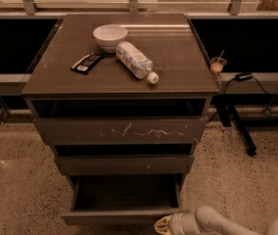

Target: Close bottom drawer

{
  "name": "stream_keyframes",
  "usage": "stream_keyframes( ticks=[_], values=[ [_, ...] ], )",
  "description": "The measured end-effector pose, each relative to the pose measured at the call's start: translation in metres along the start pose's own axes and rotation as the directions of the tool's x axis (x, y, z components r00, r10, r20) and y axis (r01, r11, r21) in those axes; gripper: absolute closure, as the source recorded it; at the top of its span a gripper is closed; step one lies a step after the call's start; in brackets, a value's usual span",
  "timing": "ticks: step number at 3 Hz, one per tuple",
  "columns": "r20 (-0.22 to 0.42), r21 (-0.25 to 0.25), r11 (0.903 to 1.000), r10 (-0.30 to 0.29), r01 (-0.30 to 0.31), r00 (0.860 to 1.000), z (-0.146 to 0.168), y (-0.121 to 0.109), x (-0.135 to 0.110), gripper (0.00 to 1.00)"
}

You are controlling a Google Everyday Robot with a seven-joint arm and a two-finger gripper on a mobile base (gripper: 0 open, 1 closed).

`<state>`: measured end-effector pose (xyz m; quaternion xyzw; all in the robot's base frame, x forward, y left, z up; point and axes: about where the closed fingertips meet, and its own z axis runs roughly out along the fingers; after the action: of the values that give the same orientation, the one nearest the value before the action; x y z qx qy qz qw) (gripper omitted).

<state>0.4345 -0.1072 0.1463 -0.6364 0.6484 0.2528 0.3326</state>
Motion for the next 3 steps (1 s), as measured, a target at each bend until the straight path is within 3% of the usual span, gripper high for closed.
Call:
stream_keyframes(
  ticks=[1, 2, 3],
  values=[
    [0.0, 0.142, 0.9851, 0.099, -0.098, 0.995, -0.0076, -0.0066, 0.0035, 0.81],
    [-0.02, 0.181, 0.9787, 0.103, -0.097, 0.995, -0.0088, -0.0145, 0.0102, 0.58],
    [-0.02, 0.181, 0.9787, 0.103, -0.097, 0.995, -0.0087, -0.0145, 0.0102, 0.35]
  ],
)
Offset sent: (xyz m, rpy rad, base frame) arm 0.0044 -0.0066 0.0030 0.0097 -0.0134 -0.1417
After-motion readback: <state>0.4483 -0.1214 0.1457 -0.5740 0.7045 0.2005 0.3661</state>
